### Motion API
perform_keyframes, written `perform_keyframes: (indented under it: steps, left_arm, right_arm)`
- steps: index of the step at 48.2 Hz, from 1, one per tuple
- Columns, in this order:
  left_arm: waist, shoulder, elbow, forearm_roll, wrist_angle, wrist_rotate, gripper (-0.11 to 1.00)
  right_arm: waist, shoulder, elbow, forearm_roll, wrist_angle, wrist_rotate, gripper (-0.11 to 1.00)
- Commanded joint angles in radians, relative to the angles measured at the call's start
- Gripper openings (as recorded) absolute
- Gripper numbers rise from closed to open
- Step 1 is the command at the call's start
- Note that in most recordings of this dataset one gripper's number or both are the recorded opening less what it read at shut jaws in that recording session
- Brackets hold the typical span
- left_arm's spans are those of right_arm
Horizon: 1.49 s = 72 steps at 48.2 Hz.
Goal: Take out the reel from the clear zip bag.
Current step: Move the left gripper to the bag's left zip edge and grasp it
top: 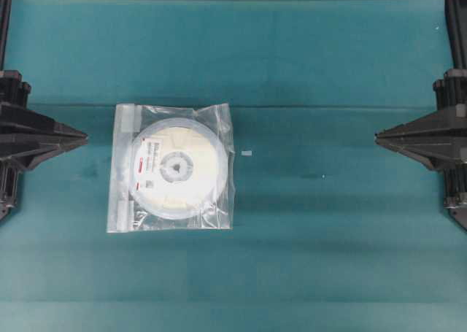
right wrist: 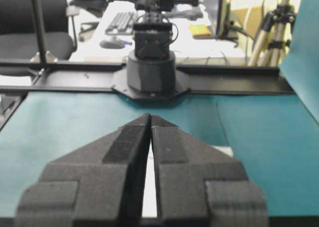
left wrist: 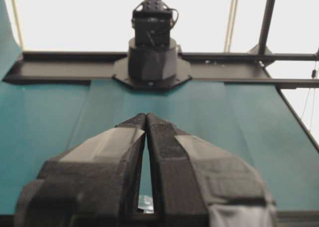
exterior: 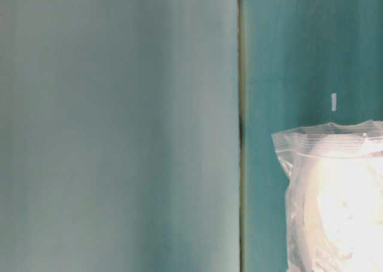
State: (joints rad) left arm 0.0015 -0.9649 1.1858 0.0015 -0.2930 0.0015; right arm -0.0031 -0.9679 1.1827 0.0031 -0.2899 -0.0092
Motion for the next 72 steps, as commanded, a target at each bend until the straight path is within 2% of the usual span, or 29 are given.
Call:
perform_keyframes:
  steps: [1,3,7,13,18,24,32,36,40,49,72]
  left_arm:
    - [-0.006,0.028,-0.029,0.008,-0.002,-0.098,0.14]
    - [0.000,0.037,-0.028,0.008,-0.002,-0.160,0.12]
    - [0.003,0.052,-0.025,0.017,-0.002,-0.270,0.02]
    - [0.003,0.083,-0.025,0.020,-0.002,-0.402,0.00]
    - [0.011,0.117,-0.023,0.020,-0.002,-0.522,0.00]
    - [0.051,0.167,-0.023,0.020,0.002,-0.730,0.00]
    - [0.146,0.222,0.034,0.020,0.040,-0.973,0.00]
    - [0.187,0.238,0.064,0.020,0.071,-1.057,0.00]
    - [0.204,0.250,0.097,0.020,0.123,-1.098,0.00]
    - [0.204,0.278,0.121,0.020,0.212,-1.103,0.00]
    - [0.204,0.321,0.158,0.020,0.207,-1.101,0.02]
  right_arm:
    - [-0.002,0.012,-0.028,0.008,-0.008,0.034,0.10]
    - [-0.002,0.015,-0.035,0.067,0.002,0.041,0.09]
    - [-0.020,0.025,-0.038,0.178,0.031,0.074,-0.01]
    - [-0.031,0.048,-0.040,0.281,0.080,0.100,0.00]
    - [-0.037,0.086,-0.043,0.339,0.084,0.109,0.00]
    - [-0.044,0.147,-0.049,0.397,0.084,0.133,0.00]
    - [-0.061,0.229,-0.057,0.471,0.080,0.195,0.00]
    - [-0.064,0.265,-0.064,0.488,0.071,0.222,0.00]
    - [-0.064,0.299,-0.074,0.488,0.058,0.239,0.00]
    - [-0.064,0.362,-0.097,0.488,0.043,0.256,0.00]
    - [-0.063,0.413,-0.118,0.491,0.043,0.281,0.00]
